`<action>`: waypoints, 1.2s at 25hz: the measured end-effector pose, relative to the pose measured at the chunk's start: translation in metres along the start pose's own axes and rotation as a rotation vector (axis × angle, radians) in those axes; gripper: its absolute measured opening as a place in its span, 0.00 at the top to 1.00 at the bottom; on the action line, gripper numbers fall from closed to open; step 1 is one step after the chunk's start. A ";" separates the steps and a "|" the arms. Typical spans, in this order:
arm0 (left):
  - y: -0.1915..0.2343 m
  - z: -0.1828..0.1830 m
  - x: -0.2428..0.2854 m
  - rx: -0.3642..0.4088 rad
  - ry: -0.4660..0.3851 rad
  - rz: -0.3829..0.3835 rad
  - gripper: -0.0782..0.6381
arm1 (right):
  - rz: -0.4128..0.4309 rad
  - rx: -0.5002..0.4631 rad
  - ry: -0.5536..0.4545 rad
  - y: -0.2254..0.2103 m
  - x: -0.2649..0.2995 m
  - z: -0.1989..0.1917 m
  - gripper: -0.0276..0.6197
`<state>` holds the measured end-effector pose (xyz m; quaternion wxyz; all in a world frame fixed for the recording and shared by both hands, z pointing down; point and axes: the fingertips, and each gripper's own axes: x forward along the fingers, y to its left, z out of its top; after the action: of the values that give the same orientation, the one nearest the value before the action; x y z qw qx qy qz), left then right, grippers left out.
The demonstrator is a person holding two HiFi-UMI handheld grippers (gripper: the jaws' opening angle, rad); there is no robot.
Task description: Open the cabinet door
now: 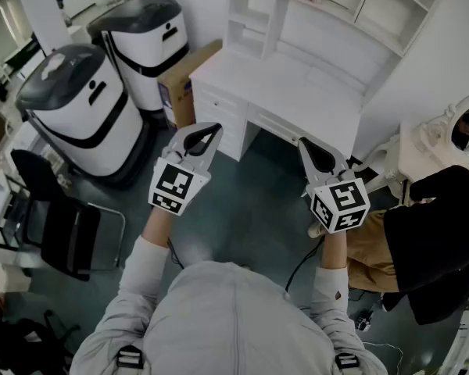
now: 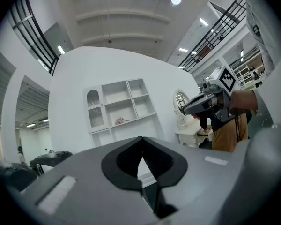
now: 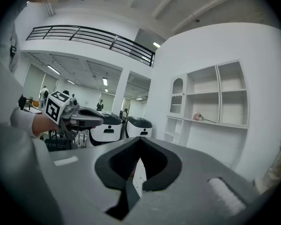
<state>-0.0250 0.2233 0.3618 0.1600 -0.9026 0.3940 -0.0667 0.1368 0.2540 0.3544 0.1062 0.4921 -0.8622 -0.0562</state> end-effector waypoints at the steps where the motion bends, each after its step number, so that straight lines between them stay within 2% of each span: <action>1: 0.000 0.000 0.000 0.000 0.001 -0.001 0.87 | 0.002 0.003 -0.001 0.001 0.000 0.000 0.96; 15: -0.015 0.000 0.014 -0.014 0.014 0.018 0.87 | 0.008 0.056 -0.040 -0.023 -0.014 -0.001 0.95; 21: -0.032 0.005 0.026 -0.002 0.019 0.041 0.87 | 0.048 0.038 -0.037 -0.036 -0.027 -0.009 0.95; 25: -0.030 0.004 0.026 -0.019 0.030 0.085 0.87 | 0.081 0.020 -0.038 -0.041 -0.030 -0.012 0.95; 30: -0.023 -0.001 0.034 -0.012 0.039 0.093 0.87 | 0.116 0.031 -0.056 -0.044 -0.015 -0.012 0.95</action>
<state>0.0143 0.2127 0.3709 0.1498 -0.8828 0.4389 -0.0745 0.1838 0.2446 0.3549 0.0776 0.4412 -0.8926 -0.0505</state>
